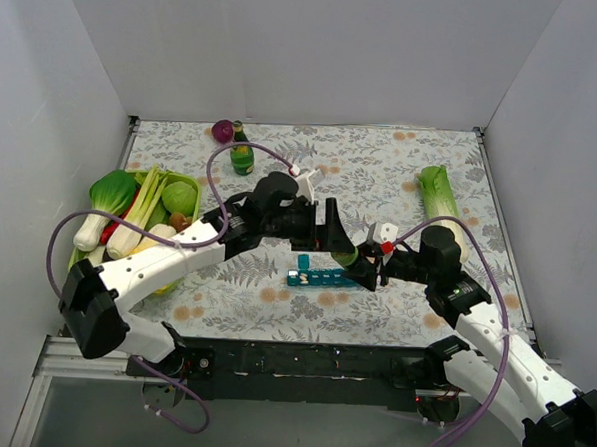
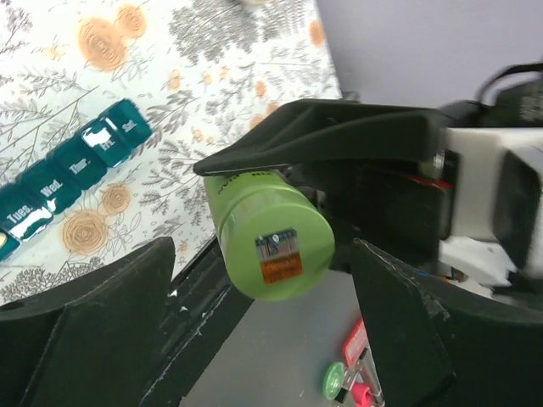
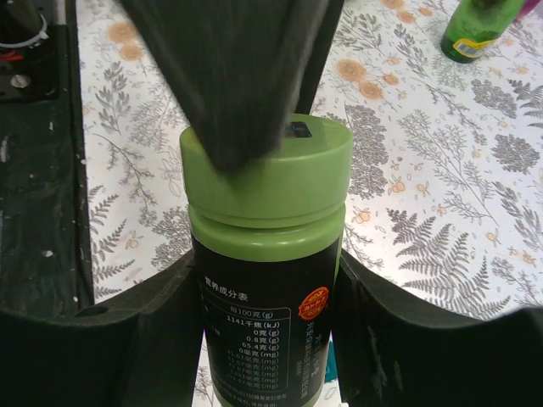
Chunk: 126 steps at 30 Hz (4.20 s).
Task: Sort the pills into containers
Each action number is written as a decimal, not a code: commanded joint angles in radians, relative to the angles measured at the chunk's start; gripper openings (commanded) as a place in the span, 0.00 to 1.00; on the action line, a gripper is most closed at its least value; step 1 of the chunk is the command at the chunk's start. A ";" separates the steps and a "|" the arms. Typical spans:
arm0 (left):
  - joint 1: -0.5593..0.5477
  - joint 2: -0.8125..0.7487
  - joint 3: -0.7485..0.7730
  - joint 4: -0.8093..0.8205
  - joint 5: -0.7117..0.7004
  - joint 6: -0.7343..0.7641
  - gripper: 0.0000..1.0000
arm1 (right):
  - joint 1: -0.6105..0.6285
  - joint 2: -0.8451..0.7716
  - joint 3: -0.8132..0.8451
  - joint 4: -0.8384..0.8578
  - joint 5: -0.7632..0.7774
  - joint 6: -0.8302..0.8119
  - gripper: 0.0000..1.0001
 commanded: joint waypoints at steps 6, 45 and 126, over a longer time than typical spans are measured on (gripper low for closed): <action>-0.089 0.065 0.139 -0.108 -0.233 -0.052 0.77 | -0.002 -0.007 0.056 -0.019 0.049 -0.089 0.01; -0.037 0.033 0.121 -0.305 0.324 0.813 0.54 | -0.007 -0.033 -0.030 0.177 -0.207 0.305 0.01; -0.023 -0.341 -0.209 0.168 -0.015 0.266 0.98 | -0.015 -0.056 -0.021 0.029 -0.100 0.157 0.01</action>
